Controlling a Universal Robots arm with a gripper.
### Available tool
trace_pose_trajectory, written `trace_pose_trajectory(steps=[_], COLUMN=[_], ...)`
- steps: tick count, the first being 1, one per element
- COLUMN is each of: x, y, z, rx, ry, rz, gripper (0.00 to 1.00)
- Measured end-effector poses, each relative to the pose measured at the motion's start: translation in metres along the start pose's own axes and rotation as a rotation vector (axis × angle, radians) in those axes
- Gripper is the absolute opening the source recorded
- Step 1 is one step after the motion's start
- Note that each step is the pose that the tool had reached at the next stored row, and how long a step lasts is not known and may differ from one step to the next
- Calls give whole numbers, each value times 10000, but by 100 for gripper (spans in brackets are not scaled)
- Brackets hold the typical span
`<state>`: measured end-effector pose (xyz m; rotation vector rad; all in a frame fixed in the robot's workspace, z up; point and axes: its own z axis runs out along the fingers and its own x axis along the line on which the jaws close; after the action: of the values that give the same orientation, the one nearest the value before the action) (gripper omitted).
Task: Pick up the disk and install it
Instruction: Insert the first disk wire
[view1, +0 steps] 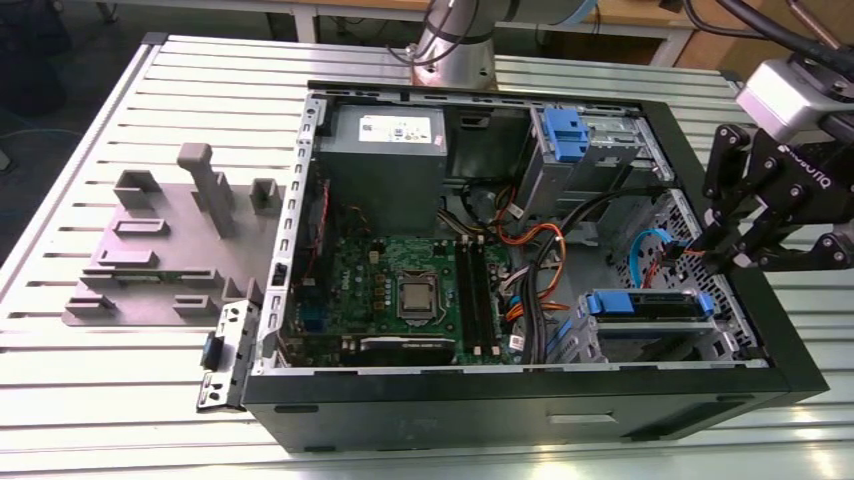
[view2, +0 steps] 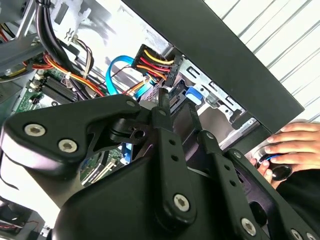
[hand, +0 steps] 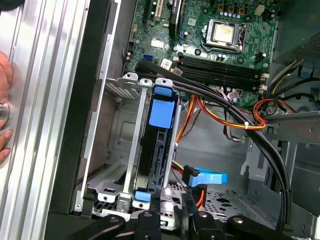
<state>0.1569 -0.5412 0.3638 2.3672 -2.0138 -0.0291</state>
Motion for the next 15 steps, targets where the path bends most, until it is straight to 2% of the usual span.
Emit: trace_pose_trajectory(steps=[3, 7, 9, 11, 15], x=[-1, -2, -5, -10, -25], y=[-5, -40, -61, -77, -89], z=[1, 5, 10, 15, 26], rx=[-45, -216, -278, -309, -323], ry=[5, -3, 0, -4, -3], rz=[-46, -61, -62, -70, -118], gripper=[31, 31, 31, 31, 31])
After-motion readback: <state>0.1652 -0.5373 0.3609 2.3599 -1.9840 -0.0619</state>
